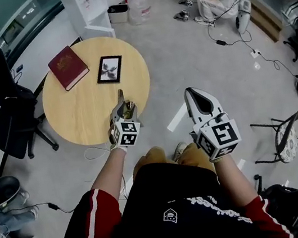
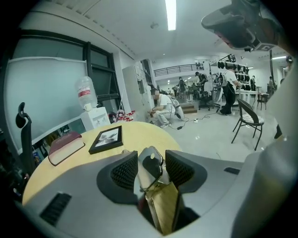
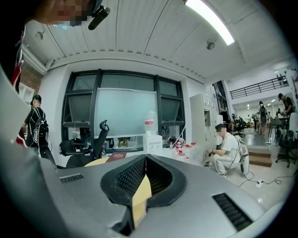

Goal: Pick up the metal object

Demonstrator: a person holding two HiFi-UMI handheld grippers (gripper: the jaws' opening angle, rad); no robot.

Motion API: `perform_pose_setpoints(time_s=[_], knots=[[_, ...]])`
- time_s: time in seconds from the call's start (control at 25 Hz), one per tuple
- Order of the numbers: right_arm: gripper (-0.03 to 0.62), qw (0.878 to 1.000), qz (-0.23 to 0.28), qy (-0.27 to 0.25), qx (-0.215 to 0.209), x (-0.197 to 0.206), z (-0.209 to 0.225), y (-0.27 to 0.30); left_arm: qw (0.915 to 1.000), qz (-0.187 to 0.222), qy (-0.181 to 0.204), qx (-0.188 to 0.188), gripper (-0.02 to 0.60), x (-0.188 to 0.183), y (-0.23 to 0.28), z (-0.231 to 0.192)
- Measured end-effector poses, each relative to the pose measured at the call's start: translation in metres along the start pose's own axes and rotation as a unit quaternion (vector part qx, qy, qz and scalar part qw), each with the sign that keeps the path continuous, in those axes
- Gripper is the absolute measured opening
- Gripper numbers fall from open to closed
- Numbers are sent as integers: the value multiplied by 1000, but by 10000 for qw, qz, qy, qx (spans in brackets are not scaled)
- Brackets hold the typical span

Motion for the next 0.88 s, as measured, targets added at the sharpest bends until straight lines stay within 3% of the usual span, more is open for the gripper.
perform_pose_setpoints(time_s=[0.24, 0.52, 0.88], knots=[[28, 9999, -127, 89, -40, 10, 6, 3, 9998, -107, -33, -174, 116, 1, 4, -6], [28, 9994, -329, 61, -91, -13, 0, -2, 9990, -271, -326, -163, 50, -4, -9, -20], [28, 9987, -466, 201, -56, -34, 4, -16, 9995, -147, -282, 8, 32, -34, -43, -25]])
Point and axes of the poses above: the fingertips, and each gripper's own axes: y forward along the fingers, z to its right, x out of its underside, the point moved 3 cm from there along -y, backward along the fingers, and after that the axes turned 7 degrees about -z, right-handed, at the moved point
